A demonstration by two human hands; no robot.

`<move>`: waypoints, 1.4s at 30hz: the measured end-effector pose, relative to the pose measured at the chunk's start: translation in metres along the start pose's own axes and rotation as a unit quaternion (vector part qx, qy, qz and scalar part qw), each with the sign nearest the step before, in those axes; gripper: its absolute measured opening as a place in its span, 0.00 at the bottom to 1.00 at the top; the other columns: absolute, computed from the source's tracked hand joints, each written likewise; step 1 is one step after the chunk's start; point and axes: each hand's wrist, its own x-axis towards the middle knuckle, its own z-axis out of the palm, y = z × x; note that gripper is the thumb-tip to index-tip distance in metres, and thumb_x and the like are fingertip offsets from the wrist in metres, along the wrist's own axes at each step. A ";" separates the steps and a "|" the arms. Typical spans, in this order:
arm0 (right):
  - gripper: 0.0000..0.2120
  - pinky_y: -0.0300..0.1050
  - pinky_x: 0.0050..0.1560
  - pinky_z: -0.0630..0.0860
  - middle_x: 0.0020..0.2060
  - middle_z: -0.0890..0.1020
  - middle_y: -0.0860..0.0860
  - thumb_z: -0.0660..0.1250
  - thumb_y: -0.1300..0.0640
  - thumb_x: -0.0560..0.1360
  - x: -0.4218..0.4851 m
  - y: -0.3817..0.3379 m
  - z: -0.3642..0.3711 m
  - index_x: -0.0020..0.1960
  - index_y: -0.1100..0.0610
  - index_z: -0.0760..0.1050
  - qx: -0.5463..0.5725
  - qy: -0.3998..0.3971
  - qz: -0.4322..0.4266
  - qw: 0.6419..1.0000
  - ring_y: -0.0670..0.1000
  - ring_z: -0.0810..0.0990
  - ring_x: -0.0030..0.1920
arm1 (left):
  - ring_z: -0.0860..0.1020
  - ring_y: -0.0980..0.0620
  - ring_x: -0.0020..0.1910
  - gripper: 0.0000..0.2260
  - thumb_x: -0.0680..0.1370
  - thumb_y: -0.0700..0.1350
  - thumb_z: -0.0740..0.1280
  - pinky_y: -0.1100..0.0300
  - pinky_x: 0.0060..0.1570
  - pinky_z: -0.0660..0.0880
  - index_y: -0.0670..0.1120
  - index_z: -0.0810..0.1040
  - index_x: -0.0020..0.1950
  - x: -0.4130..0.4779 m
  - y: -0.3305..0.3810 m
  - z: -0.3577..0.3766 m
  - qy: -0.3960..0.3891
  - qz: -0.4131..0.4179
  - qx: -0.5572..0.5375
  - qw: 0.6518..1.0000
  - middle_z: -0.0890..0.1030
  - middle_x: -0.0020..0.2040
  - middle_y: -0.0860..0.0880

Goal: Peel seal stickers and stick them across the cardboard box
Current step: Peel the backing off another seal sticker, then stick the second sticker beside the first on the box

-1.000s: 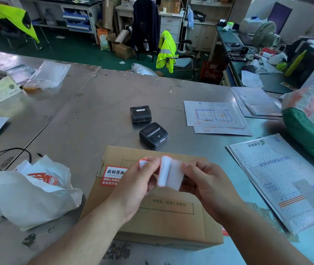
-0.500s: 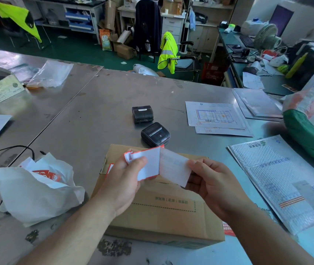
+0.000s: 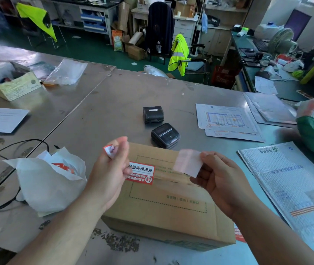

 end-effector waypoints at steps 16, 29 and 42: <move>0.09 0.45 0.33 0.70 0.28 0.75 0.52 0.62 0.62 0.78 0.003 0.007 0.028 0.55 0.60 0.79 0.006 0.023 0.081 0.996 0.52 0.76 0.29 | 0.76 0.56 0.32 0.06 0.73 0.54 0.73 0.67 0.33 0.73 0.55 0.80 0.46 -0.020 0.000 0.000 -0.052 0.234 0.411 0.879 0.79 0.33 0.53; 0.06 0.44 0.33 0.67 0.26 0.75 0.51 0.61 0.62 0.79 -0.004 0.007 0.026 0.51 0.58 0.77 0.006 0.039 0.097 0.994 0.51 0.73 0.29 | 0.77 0.59 0.35 0.07 0.72 0.57 0.69 0.56 0.31 0.74 0.55 0.78 0.45 -0.016 -0.016 0.016 -0.088 0.350 0.515 0.778 0.80 0.35 0.57; 0.12 0.43 0.33 0.68 0.31 0.76 0.52 0.68 0.49 0.77 -0.004 0.006 0.021 0.50 0.58 0.77 0.014 0.044 0.069 0.997 0.50 0.72 0.30 | 0.79 0.57 0.28 0.06 0.74 0.49 0.73 0.56 0.31 0.75 0.49 0.83 0.40 -0.012 -0.015 0.032 0.037 0.023 0.198 0.979 0.85 0.33 0.54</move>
